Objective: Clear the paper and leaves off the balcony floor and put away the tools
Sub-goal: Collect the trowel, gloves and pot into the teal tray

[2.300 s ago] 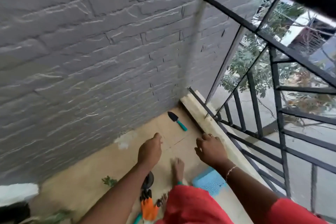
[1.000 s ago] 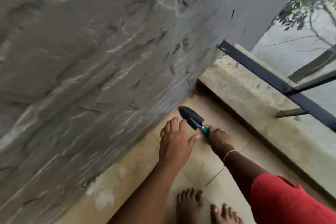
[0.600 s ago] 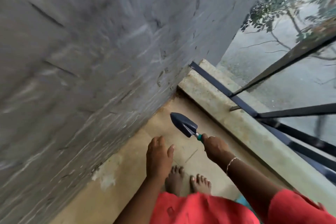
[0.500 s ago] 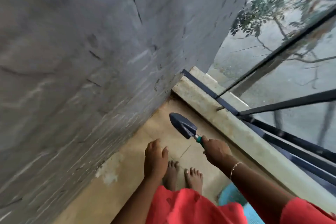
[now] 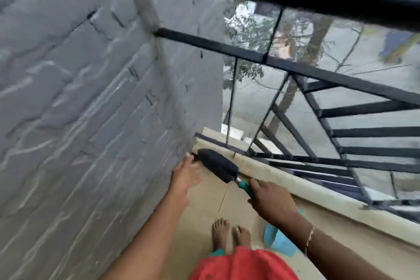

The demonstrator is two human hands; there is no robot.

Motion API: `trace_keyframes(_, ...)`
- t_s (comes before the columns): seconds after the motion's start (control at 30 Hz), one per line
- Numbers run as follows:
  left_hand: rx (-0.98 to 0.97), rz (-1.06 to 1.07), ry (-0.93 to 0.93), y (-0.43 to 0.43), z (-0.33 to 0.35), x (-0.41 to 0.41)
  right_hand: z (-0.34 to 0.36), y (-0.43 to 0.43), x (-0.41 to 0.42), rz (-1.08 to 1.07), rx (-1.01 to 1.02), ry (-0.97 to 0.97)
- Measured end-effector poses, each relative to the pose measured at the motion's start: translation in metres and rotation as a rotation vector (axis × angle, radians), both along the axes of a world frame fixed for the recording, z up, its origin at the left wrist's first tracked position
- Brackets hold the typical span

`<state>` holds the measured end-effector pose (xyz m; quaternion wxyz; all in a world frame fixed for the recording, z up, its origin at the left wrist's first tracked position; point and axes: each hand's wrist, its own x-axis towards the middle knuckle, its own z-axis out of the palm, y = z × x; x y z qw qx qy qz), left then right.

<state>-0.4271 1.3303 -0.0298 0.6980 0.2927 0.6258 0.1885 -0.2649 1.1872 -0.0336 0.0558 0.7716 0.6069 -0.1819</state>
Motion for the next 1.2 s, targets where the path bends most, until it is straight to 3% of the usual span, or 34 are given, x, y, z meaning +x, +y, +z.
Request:
trace_keyframes(0.13, -0.079, -0.039, -0.216, -0.011, 0.039, 0.033, 0.022, -0.044, 0.017, -0.134, 0.267, -0.115)
trace_keyframes(0.27, -0.045, -0.28, -0.184, -0.053, 0.05, 0.082, 0.023, -0.11, 0.045, -0.32, 0.412, -0.182)
trace_keyframes(0.53, 0.002, -0.739, -0.134, -0.214, 0.057, 0.218, 0.028, -0.308, 0.109, -0.657, 0.477, -0.252)
trace_keyframes(0.7, 0.078, -1.019, -0.044, -0.366, 0.054, 0.292, 0.044, -0.467, 0.138, -0.855, 0.366, -0.398)
trace_keyframes(0.87, -0.016, -1.213, -0.034, -0.526, 0.05, 0.353, 0.059, -0.623, 0.145, -1.077, 0.285, -0.532)
trace_keyframes(1.2, -0.052, -1.601, -0.01, -0.762, 0.057, 0.456, 0.053, -0.821, 0.164, -1.531, 0.158, -0.63)
